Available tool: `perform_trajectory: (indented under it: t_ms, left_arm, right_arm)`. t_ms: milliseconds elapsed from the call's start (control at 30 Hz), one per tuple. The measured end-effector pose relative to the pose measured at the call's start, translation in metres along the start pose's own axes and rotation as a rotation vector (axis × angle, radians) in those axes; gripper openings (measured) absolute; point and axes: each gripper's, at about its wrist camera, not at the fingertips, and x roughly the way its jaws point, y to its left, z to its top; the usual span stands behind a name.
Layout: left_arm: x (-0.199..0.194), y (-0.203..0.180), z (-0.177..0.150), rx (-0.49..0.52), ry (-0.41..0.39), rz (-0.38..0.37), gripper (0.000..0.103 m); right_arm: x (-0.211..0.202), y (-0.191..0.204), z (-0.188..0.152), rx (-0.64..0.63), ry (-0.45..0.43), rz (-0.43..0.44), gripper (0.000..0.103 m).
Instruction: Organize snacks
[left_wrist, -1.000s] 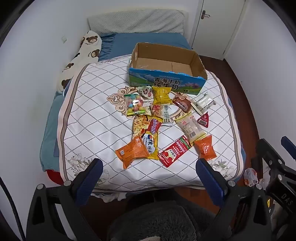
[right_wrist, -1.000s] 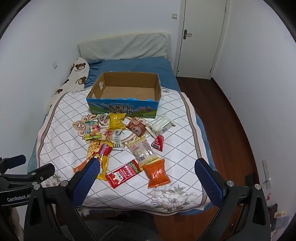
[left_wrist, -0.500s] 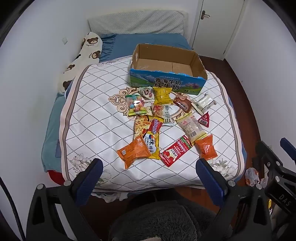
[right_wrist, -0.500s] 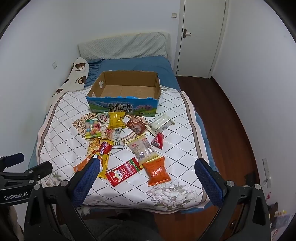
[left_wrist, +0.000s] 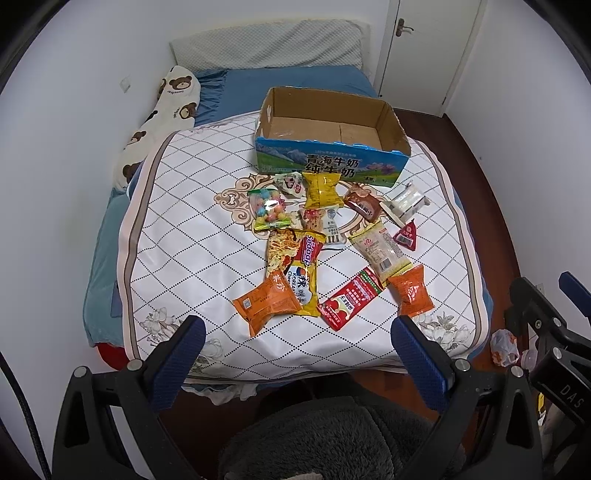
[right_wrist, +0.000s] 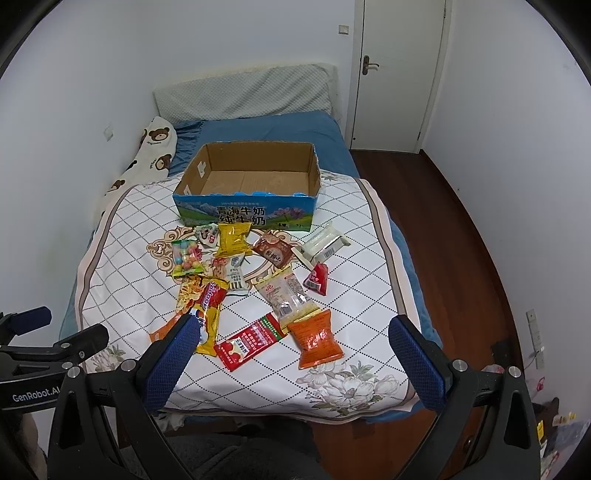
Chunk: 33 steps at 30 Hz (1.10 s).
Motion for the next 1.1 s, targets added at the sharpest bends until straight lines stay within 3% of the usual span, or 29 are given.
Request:
perform_trajectory:
  t_ms: [1100]
  left_arm:
    - [0.007,0.0071,0.0072,-0.003,0.006,-0.002,0.103]
  right_arm:
    - [0.0015,0.0036,-0.0002,-0.003,0.0,-0.002,0.103]
